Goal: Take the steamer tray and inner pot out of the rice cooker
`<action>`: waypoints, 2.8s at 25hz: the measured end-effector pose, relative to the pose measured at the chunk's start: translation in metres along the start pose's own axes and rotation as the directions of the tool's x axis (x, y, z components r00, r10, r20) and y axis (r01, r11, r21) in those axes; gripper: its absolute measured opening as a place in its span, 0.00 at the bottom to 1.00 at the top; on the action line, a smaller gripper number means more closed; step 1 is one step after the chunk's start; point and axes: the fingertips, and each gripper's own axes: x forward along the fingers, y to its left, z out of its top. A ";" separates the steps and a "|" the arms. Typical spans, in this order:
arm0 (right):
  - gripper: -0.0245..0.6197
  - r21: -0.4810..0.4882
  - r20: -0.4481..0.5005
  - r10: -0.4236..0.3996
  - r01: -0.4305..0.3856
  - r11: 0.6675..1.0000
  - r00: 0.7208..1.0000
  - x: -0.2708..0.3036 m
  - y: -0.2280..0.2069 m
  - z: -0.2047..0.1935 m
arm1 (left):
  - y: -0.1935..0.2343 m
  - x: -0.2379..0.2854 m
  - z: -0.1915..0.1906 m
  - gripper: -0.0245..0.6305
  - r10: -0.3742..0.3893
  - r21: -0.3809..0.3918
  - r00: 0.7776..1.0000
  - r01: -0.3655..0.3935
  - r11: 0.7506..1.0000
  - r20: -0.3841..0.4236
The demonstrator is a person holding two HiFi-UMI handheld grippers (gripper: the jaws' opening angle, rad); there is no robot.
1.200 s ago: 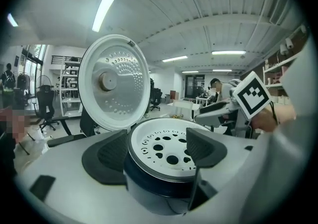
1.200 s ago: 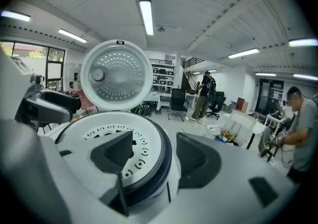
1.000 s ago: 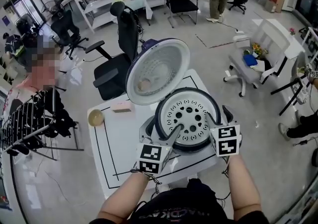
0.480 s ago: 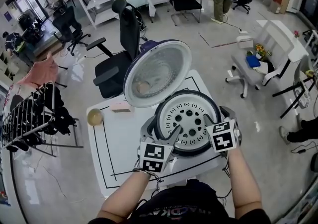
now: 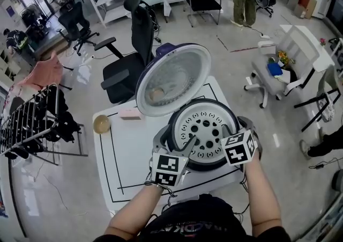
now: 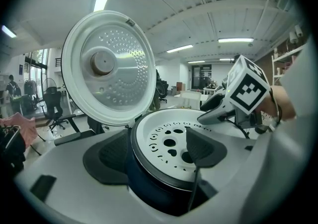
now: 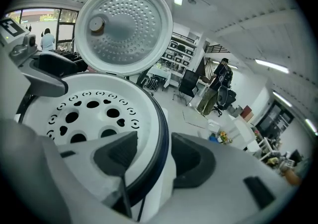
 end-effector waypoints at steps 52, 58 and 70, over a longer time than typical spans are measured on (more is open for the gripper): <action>0.15 0.292 0.447 -0.056 -0.087 0.952 0.893 -0.118 0.054 0.069 | 0.059 -0.106 0.024 0.18 0.238 -0.125 0.953 -0.217 0.968 0.185; 0.15 0.227 0.481 0.036 -0.163 0.960 0.876 -0.124 0.123 0.094 | 0.105 -0.159 -0.009 0.17 0.333 -0.188 0.927 -0.301 0.935 0.173; 0.14 0.110 0.496 0.266 -0.364 0.925 0.827 -0.109 0.278 0.147 | 0.204 -0.270 -0.090 0.16 0.518 -0.270 0.851 -0.482 0.834 0.083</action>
